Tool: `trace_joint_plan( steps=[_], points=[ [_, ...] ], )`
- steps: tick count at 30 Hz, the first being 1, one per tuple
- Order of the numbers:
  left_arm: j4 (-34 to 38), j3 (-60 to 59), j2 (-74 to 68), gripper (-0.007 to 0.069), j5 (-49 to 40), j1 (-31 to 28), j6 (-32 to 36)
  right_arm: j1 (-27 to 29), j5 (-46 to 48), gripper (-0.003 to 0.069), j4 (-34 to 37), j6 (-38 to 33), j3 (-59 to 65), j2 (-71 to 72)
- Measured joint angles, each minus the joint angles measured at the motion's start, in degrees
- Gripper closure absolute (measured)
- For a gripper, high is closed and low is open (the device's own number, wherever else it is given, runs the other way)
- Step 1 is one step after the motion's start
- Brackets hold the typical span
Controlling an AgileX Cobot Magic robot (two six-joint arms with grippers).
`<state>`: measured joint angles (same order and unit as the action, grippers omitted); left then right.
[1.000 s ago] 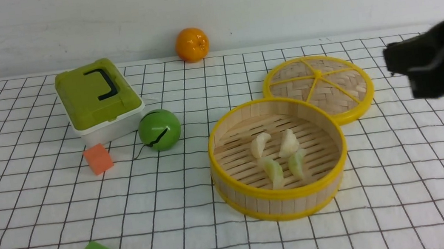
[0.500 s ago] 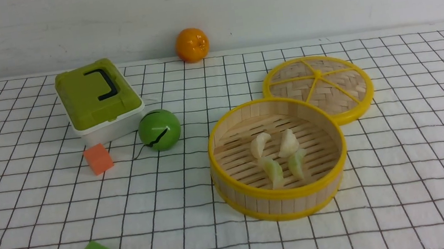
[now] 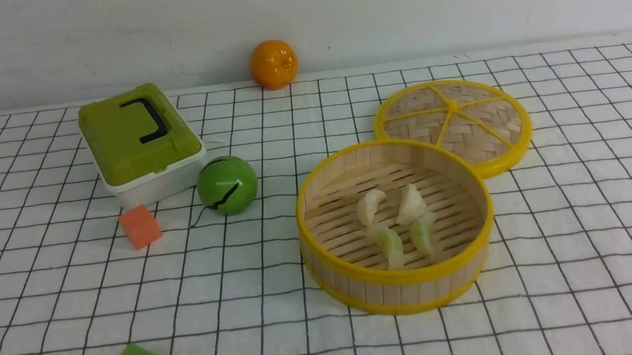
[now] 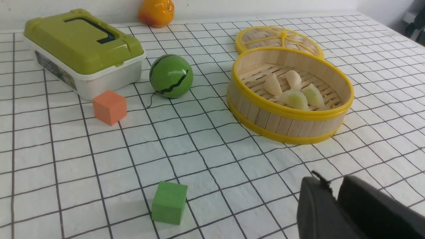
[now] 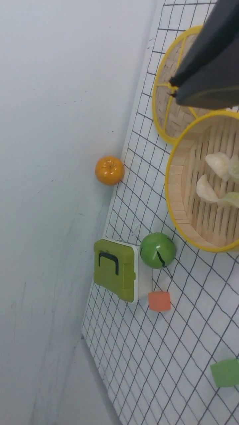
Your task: Put the dumplings into the steamer on the table with the white tablecloth.
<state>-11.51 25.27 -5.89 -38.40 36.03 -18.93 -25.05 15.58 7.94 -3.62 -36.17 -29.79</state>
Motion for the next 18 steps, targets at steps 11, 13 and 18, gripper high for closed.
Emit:
trace_joint_plan(
  steps=[11, 13, 18],
  points=[
    [0.00, 0.00, 0.00, 0.0515, -0.39, 0.00, -0.04, 14.86, -12.73, 0.0673, 0.53, 0.54, 29.77, 18.61],
    [0.00, 0.00, 0.00, 0.0513, -0.52, 0.00, -0.04, 19.26, -11.86, 0.0671, 0.30, 2.14, 33.48, 21.70],
    [0.00, 0.00, 0.00, 0.0512, -0.67, 0.00, -0.04, 27.92, -6.90, 0.0672, -3.69, 7.84, 37.56, 28.70]
  ],
)
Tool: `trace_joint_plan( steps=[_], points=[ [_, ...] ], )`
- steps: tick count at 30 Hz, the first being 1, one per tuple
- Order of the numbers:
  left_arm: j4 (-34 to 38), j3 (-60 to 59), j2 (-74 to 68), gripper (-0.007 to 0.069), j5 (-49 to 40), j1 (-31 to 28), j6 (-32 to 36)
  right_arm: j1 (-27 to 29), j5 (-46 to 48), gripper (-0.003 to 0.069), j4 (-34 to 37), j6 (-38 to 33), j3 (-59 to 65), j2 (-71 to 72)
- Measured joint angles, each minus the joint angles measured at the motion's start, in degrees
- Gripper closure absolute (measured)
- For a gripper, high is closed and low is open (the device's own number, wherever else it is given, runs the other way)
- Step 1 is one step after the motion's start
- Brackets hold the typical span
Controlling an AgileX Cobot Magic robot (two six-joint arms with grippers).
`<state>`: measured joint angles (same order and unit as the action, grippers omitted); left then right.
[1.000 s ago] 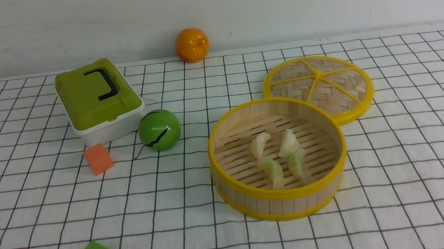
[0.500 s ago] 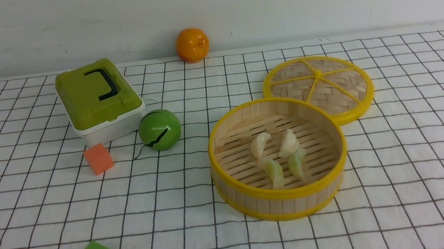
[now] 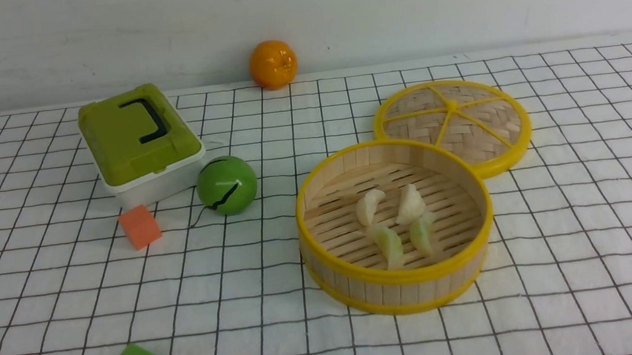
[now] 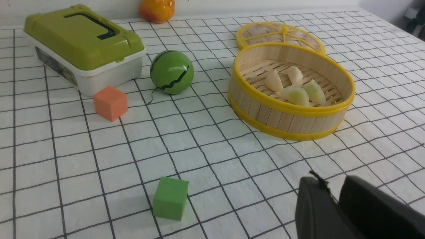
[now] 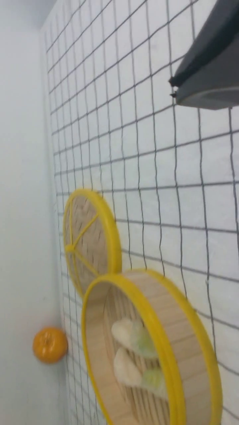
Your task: Put the dumplings into the steamer on the table with the white tablecloth.
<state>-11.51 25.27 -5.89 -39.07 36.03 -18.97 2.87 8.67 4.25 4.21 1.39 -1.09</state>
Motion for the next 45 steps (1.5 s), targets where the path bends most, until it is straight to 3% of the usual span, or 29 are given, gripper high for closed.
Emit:
trace_joint_plan(
  steps=[2, 12, 45],
  points=[
    [0.00, 0.00, 0.00, 0.0512, 0.00, 0.00, 0.00, 2.29, 3.76, 0.0672, -1.33, 1.77, 0.14, 1.47],
    [0.00, 0.00, 0.00, 0.0503, 0.00, 0.00, 0.00, 2.53, 12.84, 0.0672, -3.00, 2.42, -0.18, 1.64],
    [0.32, -0.05, 0.00, 0.0473, 0.00, 0.00, 0.00, 2.53, 13.46, 0.0630, -3.00, 2.64, -0.29, 1.64]
  ],
)
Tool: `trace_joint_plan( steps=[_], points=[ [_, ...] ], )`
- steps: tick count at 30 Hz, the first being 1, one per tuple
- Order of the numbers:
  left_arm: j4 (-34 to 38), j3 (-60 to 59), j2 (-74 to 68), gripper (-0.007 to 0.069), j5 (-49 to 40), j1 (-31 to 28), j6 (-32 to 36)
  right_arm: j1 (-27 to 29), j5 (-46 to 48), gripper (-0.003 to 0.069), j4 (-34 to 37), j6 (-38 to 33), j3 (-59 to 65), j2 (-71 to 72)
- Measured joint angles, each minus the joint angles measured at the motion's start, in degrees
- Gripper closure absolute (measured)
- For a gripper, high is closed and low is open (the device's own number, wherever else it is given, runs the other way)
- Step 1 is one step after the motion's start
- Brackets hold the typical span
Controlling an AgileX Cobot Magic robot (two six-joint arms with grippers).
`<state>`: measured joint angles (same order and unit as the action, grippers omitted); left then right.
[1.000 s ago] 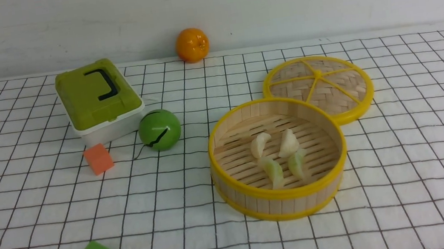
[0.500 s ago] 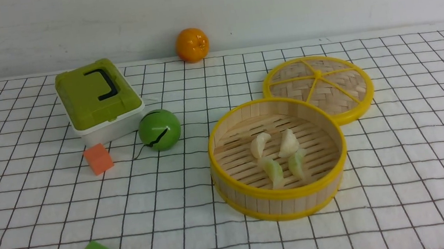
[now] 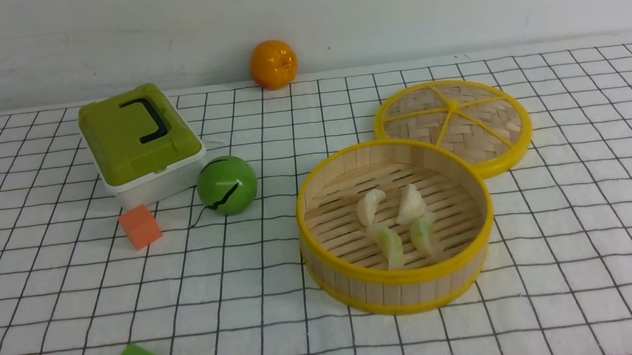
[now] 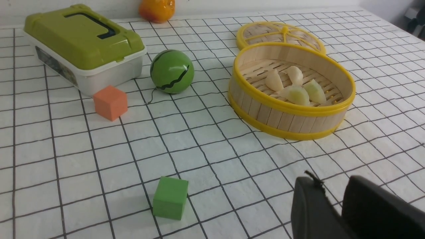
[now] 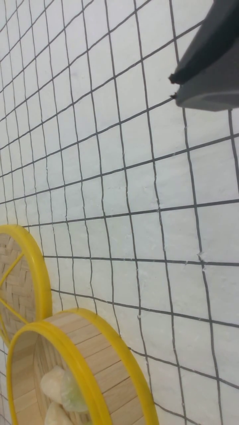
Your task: Put the dumplings into the steamer on the table with the white tablecloth.
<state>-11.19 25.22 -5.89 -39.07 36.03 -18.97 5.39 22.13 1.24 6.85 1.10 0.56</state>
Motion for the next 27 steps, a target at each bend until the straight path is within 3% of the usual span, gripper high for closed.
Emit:
trace_joint_plan(
  steps=[5, 9, 15, 16, 17, 21, 27],
  points=[
    [2.43, -1.22, 0.00, 0.0470, 2.94, -0.27, 1.28, 0.00, 0.00, 0.0627, 0.00, 0.01, 0.00, 0.00],
    [2.94, -4.25, 0.00, 0.0473, 10.20, -3.09, 4.83, 0.00, 0.00, 0.0622, 0.00, 0.06, 0.00, 0.00],
    [9.05, -15.30, 0.00, 0.0597, 34.58, -18.73, 7.94, 0.00, 0.00, 0.0617, 0.00, 0.13, 0.00, 0.00],
    [9.33, -16.14, 0.00, 0.0602, 35.25, -19.80, 7.94, 0.00, 0.00, 0.0617, 0.00, 0.13, 0.00, 0.00],
    [9.66, -20.08, 0.00, 0.0636, 40.74, -24.85, 7.82, 0.00, 0.00, 0.0613, 0.00, 0.13, 0.00, 0.00],
    [7.33, -24.77, 1.47, 0.0636, 42.98, -30.24, 6.27, 0.00, 0.00, 0.0608, 0.00, 0.13, 0.00, 0.00],
    [6.30, -26.75, 6.35, 0.0636, 35.94, -36.72, 2.67, 0.00, 0.00, 0.0599, 0.00, 0.14, 0.00, 0.00]
  ],
)
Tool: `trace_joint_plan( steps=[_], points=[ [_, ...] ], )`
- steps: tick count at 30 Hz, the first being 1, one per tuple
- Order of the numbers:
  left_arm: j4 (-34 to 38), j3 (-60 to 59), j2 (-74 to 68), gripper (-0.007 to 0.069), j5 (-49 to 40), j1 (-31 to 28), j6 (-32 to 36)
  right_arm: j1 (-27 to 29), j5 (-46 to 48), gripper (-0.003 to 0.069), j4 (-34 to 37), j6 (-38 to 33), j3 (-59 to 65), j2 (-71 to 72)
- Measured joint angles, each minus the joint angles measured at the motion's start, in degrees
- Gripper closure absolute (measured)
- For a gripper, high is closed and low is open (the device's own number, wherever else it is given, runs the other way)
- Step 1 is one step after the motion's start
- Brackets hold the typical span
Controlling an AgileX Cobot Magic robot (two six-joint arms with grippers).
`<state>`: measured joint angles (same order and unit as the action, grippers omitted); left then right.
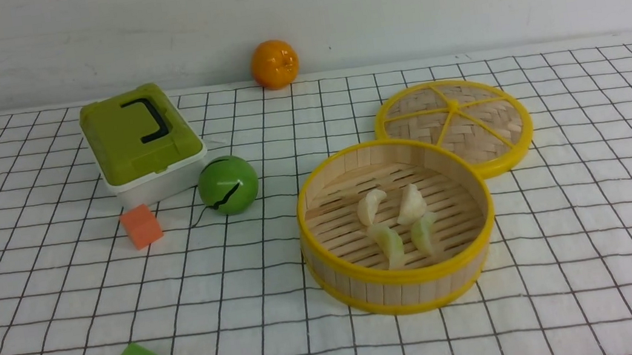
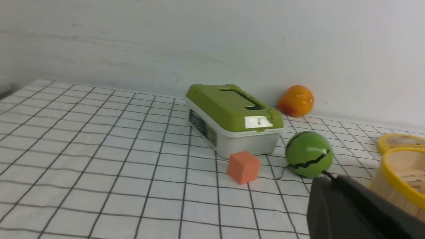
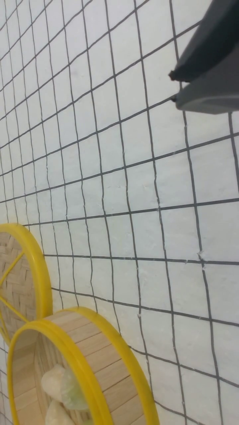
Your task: Put the dumplings into the steamer on the table with the white tablecloth.
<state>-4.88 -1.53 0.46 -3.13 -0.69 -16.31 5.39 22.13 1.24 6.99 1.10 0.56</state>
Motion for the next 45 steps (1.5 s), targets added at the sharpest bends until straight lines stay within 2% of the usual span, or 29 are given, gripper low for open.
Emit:
trace_joint_plan(
  steps=[5, 12, 45],
  points=[
    [0.00, -0.17, 0.02, 0.0636, -9.83, -2.37, -1.15, 0.00, 0.00, 0.0588, 0.00, 0.00, 0.00, 0.00],
    [0.17, -0.17, 0.02, 0.0636, -16.45, -2.49, -1.15, 0.00, 0.00, 0.0576, 0.00, 0.00, 0.00, 0.00],
    [1.31, -0.17, 0.02, 0.0636, -16.97, -2.49, -1.14, 0.00, 0.00, 0.0538, 0.00, 0.05, 0.00, 0.00]
  ],
)
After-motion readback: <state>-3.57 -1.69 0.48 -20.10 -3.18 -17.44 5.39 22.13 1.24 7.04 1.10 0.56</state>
